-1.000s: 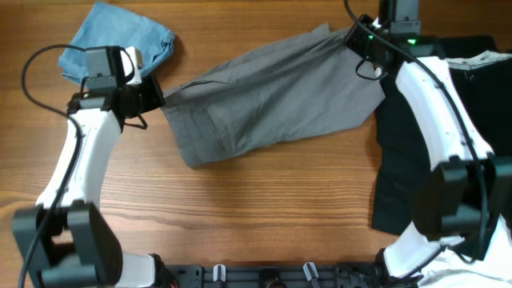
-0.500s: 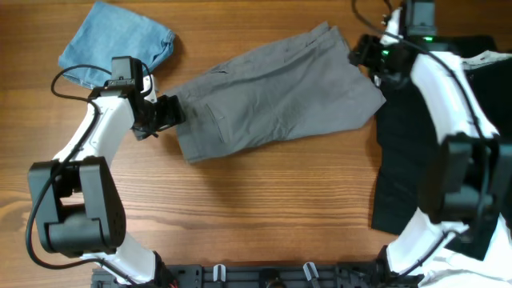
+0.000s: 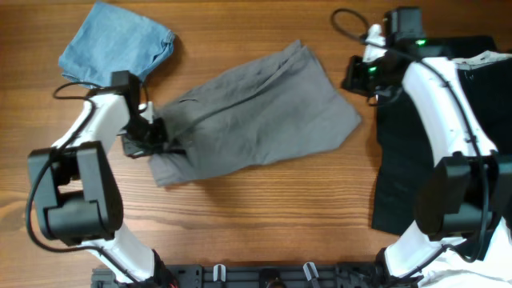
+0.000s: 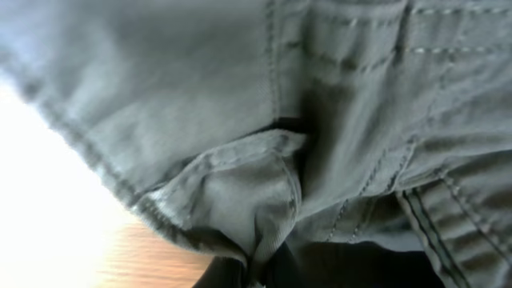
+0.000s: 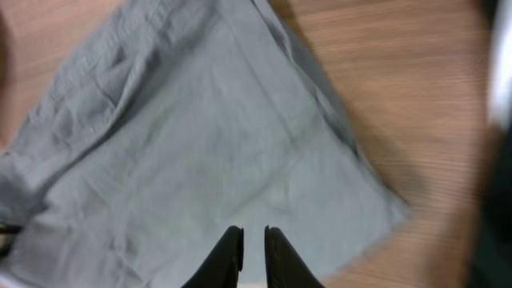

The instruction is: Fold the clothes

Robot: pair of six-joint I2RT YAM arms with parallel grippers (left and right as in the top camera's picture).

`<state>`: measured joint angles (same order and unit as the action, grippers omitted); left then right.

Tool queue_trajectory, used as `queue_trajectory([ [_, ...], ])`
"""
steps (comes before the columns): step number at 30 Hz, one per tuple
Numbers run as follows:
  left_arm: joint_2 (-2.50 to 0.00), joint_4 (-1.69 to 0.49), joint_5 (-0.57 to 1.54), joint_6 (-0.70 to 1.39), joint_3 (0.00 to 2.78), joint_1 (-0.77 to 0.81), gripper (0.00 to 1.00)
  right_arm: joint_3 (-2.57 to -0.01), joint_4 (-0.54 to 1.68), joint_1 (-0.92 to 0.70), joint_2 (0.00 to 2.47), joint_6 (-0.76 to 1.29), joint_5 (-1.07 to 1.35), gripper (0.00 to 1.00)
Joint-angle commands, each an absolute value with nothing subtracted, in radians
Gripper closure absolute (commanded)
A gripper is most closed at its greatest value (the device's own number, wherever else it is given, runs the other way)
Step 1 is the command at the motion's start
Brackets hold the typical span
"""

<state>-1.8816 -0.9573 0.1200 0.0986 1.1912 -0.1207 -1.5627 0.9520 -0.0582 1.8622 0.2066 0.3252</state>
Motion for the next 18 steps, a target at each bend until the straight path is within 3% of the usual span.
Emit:
queue_trajectory([
  [1,-1.746,-1.009,0.065,0.017,1.302,-0.14,0.96,-1.452,0.879,-0.14,1.879,0.254,0.334,0.87],
  [8,-1.566,-1.093,0.091,0.008,1.51,-0.057,0.96,-1.242,0.802,-0.264,1.974,0.42,0.315,0.92],
  [18,-1.718,-0.772,0.167,0.213,1.537,0.354,0.96,-1.234,0.781,-0.265,2.003,0.419,0.341,0.93],
])
